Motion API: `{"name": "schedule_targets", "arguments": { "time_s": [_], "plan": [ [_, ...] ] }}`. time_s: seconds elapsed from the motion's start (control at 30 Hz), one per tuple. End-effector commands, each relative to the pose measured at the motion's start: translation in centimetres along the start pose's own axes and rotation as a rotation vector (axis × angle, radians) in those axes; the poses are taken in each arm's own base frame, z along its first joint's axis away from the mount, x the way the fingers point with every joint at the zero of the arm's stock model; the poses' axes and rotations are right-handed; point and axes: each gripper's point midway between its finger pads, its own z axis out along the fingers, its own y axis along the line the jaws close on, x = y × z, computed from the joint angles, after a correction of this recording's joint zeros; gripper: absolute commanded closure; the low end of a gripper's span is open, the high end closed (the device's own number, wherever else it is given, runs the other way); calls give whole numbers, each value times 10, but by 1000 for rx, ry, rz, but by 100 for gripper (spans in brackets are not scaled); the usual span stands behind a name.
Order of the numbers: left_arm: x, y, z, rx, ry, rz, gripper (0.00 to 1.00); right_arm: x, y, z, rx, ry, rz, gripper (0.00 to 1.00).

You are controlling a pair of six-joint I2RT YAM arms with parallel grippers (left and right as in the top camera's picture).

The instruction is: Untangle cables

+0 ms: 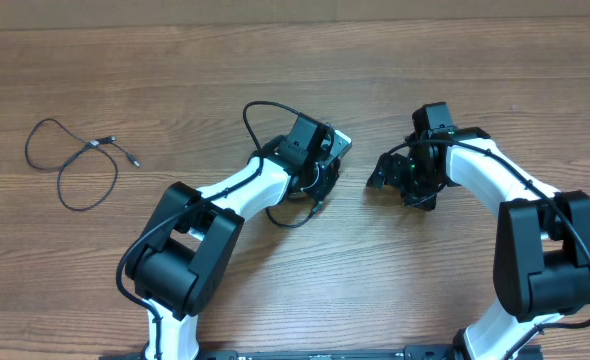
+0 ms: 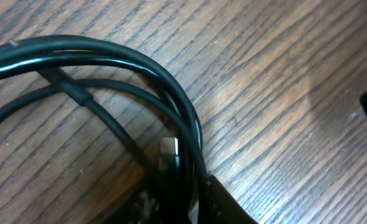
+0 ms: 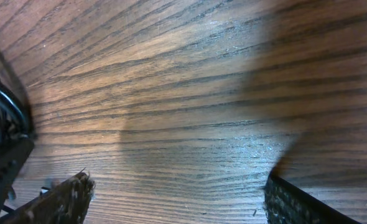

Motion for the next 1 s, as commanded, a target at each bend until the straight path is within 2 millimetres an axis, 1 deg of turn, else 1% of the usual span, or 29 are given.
{"name": "schedule_targets", "arguments": {
  "time_s": [0.0,0.03,0.1,0.17,0.3,0.43,0.53,0.6,0.63,0.7,0.77,0.9,0.97],
  "plan": [
    [6,0,8,-7,17,15,76,7,-11,9,33,33,18,12],
    [4,0,7,-8,14,15,78,8,-11,9,34,34,19,12],
    [1,1,4,-9,8,15,85,8,-12,9,34,37,20,12],
    [-2,1,-1,-10,8,11,90,10,-9,9,20,45,13,12],
    [-9,1,-16,18,14,-21,94,15,4,8,-57,76,-14,11],
    [-12,-8,-26,151,-1,-57,94,17,18,7,-135,96,-19,9],
    [-15,-8,-34,250,-23,-97,94,18,28,5,-189,106,-26,9],
    [-18,-7,-45,358,-55,-137,94,18,35,4,-228,110,-32,9],
    [-19,-6,-49,391,-66,-151,94,17,38,3,-249,111,-35,9],
    [-24,-3,-64,506,-110,-193,93,17,48,0,-303,116,-46,12],
    [-27,3,-76,575,-144,-222,94,17,55,-2,-338,119,-56,14],
    [-31,11,-98,694,-212,-252,94,19,73,-6,-420,126,-91,19],
    [-32,14,-104,719,-229,-260,94,20,82,-8,-459,127,-113,19]
  ]
}}
